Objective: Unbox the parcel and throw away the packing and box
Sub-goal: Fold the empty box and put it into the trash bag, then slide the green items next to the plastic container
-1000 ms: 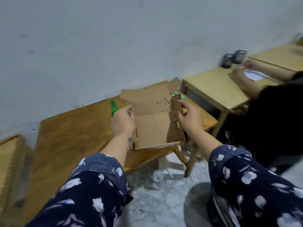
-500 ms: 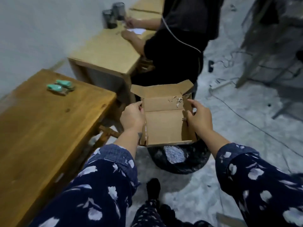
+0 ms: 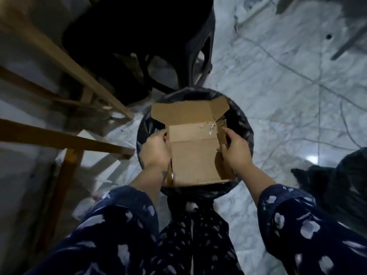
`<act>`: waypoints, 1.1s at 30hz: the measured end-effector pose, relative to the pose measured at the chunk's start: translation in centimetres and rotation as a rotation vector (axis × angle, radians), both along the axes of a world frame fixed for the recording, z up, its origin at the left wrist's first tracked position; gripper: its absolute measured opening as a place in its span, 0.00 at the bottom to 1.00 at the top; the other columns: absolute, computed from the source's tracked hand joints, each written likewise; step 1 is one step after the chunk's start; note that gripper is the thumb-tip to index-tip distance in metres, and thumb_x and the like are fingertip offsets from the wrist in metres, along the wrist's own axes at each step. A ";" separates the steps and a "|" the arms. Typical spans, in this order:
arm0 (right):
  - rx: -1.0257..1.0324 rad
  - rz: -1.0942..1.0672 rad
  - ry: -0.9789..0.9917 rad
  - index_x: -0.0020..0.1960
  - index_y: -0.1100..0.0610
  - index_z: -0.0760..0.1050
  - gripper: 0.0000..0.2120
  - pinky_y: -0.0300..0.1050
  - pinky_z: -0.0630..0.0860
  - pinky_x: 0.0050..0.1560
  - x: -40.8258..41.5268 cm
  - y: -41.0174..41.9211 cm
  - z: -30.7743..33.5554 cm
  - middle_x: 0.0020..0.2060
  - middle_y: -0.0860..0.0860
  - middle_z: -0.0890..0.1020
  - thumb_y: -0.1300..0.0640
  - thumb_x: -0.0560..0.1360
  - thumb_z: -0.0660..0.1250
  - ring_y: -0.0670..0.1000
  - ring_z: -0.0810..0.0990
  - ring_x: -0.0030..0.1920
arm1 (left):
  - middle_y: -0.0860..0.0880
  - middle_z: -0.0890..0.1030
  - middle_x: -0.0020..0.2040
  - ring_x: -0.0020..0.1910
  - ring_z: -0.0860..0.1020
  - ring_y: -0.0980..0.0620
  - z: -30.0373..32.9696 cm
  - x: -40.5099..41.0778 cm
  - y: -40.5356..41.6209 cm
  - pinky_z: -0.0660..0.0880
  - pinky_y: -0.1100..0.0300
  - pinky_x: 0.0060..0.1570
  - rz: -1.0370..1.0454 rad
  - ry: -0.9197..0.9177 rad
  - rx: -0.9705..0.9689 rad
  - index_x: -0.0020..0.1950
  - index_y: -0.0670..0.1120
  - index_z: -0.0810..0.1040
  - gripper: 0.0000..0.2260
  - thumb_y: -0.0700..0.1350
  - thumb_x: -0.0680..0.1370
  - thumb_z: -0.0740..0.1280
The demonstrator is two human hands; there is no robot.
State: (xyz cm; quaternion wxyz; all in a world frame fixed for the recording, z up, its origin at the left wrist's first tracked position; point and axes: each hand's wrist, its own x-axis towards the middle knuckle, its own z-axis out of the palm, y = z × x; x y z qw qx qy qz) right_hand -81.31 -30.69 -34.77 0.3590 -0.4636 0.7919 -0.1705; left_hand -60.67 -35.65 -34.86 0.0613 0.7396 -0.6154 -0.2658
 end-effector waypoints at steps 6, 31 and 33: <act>0.128 0.030 -0.009 0.69 0.55 0.70 0.23 0.45 0.73 0.58 -1.2 -0.8 -11.2 0.59 0.57 0.80 0.65 0.75 0.61 0.58 0.78 0.59 | 0.46 0.80 0.60 0.55 0.78 0.41 -11.5 -1.5 0.5 0.75 0.52 0.47 -0.074 -0.040 0.213 0.69 0.54 0.72 0.17 0.48 0.80 0.60; 0.127 0.777 0.082 0.65 0.54 0.74 0.17 0.47 0.73 0.60 11.1 -9.5 19.8 0.61 0.57 0.79 0.57 0.77 0.61 0.57 0.77 0.61 | 0.48 0.77 0.64 0.60 0.77 0.44 20.1 5.7 -0.6 0.75 0.54 0.55 0.183 0.043 0.197 0.66 0.52 0.74 0.16 0.49 0.79 0.60; 0.063 0.858 0.081 0.66 0.54 0.72 0.17 0.46 0.74 0.53 14.8 -10.1 23.4 0.60 0.56 0.79 0.58 0.77 0.60 0.57 0.78 0.56 | 0.49 0.78 0.62 0.57 0.78 0.45 23.3 8.9 0.3 0.77 0.53 0.54 0.269 0.045 0.151 0.64 0.54 0.75 0.15 0.50 0.78 0.59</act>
